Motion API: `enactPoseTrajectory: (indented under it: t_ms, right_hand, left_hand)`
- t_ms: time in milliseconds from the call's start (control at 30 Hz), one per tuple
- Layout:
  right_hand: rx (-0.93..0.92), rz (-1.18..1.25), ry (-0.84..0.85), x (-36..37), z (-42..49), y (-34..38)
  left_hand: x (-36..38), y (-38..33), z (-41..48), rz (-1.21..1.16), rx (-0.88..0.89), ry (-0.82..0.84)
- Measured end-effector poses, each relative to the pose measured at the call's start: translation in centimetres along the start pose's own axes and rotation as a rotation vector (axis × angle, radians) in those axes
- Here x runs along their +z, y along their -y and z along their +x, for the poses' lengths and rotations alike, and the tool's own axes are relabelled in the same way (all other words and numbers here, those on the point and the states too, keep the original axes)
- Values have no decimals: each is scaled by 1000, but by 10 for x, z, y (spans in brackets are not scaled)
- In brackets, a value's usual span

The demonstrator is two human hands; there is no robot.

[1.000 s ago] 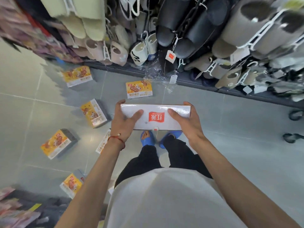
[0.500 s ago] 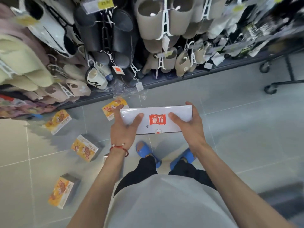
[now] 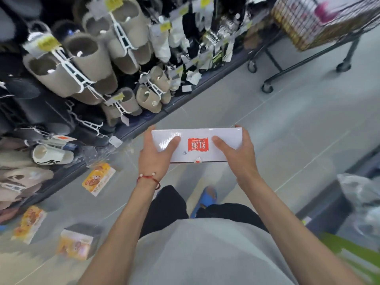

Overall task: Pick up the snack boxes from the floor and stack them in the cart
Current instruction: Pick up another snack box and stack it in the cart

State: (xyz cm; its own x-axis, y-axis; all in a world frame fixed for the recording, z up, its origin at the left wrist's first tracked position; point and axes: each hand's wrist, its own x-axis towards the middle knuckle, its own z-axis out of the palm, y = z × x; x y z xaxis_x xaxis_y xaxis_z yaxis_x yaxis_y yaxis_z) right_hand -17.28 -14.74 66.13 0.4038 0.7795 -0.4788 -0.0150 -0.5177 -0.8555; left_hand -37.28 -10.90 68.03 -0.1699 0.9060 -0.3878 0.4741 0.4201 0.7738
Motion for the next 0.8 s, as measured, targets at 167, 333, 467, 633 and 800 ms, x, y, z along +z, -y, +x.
enactPoseTrajectory:
  t_ms: [167,333,467,633,800]
  right_hand:
    - [4,22,-122,-51,41,11]
    - [23,83,-223,-86,91,23]
    - [21,132,-290,-109,139,43]
    - [55,180,-404,-136,190,70]
    - [71,233,-510,-167,238,95]
  left_hand:
    - [54,-50,29,57,81,100]
    - [107,-96,70,119,128,209]
    - [152,-137,120,169,169,293]
    - [200,-195,167,243,233,389]
    - [249,-251,208,304,290,476]
